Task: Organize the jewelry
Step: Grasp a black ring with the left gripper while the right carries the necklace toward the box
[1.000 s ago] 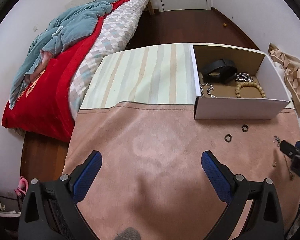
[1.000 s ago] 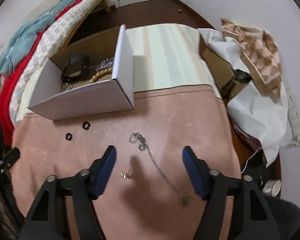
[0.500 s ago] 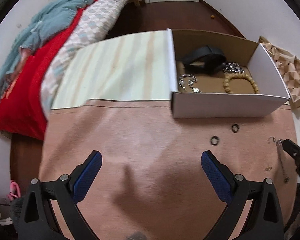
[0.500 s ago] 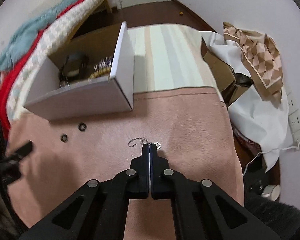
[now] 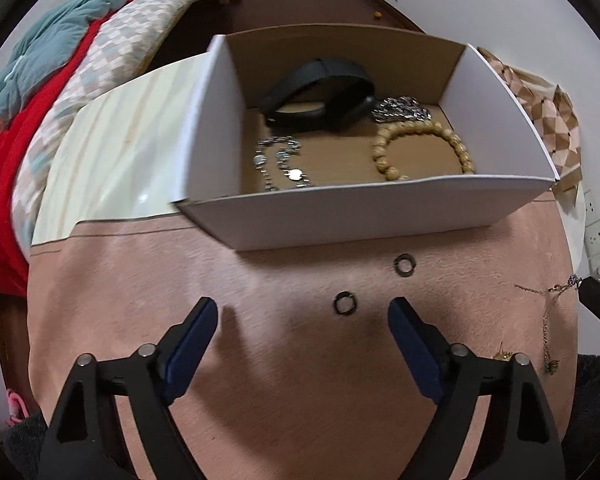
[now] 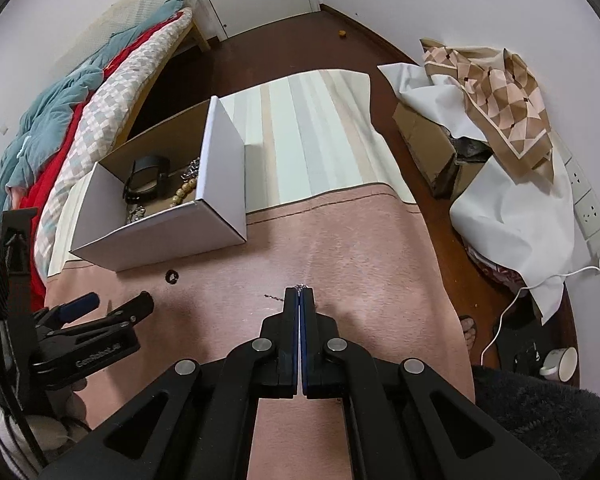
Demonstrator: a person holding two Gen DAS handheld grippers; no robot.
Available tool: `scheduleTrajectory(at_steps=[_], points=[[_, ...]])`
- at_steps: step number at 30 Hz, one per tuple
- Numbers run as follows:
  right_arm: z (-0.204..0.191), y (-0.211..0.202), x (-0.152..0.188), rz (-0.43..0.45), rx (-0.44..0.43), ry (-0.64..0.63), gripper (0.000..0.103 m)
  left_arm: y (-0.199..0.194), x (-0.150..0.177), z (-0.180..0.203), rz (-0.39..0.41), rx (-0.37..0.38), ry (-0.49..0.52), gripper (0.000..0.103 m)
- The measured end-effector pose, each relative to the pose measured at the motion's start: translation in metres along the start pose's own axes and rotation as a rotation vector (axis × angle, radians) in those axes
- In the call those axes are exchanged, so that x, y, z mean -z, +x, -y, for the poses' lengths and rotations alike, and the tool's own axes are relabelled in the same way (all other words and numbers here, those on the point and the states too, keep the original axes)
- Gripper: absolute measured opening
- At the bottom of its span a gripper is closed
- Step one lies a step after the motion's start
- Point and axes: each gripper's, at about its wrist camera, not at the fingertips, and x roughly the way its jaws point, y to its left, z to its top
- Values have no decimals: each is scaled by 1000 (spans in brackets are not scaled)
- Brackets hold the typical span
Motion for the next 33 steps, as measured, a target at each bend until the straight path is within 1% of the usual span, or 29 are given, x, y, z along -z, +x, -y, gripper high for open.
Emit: scheduleTrajectory(at_steps=[1,2,4,5,6,7,8,9,13,16,19,25,29,31,33], points=[[0,0,0,0,2,0,0,0,0,1,-3,4,6,73],[1,1,0,-2,2,2,0,2,0,3,-10,10,13,66],[2,1,-1,-1,4,5,0,1,-1,6,-1,23,21,60],[2,1,-2,-1,4,6,0,1,-1,8,2,29,25,52],[2,1,-2,-1,4,7,0,0,-2,9,5,40,28,38],[2,1,-3,1,5,6,0,-1,-2,11,11,40,38,29],[2,0,-3,3,4,6,0,-2,-2,13,11,44,47,13],[1,0,-4,5,2,7,0,-3,-2,14,8,51,55,10],[-2,-9,-9,23,-16,10,0,-4,-1,10,5,73,55,10],[-8,-20,-14,45,-40,6,0,-14,3,10,15,81,46,10],[-16,-36,-20,70,-75,1,0,-25,-4,-3,31,96,34,10],[-38,-81,-42,141,-172,-15,0,-79,-24,-23,118,156,10,10],[-61,-116,-69,209,-235,-57,0,-121,-46,-36,189,201,2,10],[-72,-124,-81,231,-246,-85,0,-136,-59,-41,221,213,2,10],[-85,-125,-95,238,-250,-119,0,-144,-71,-42,242,215,4,10]])
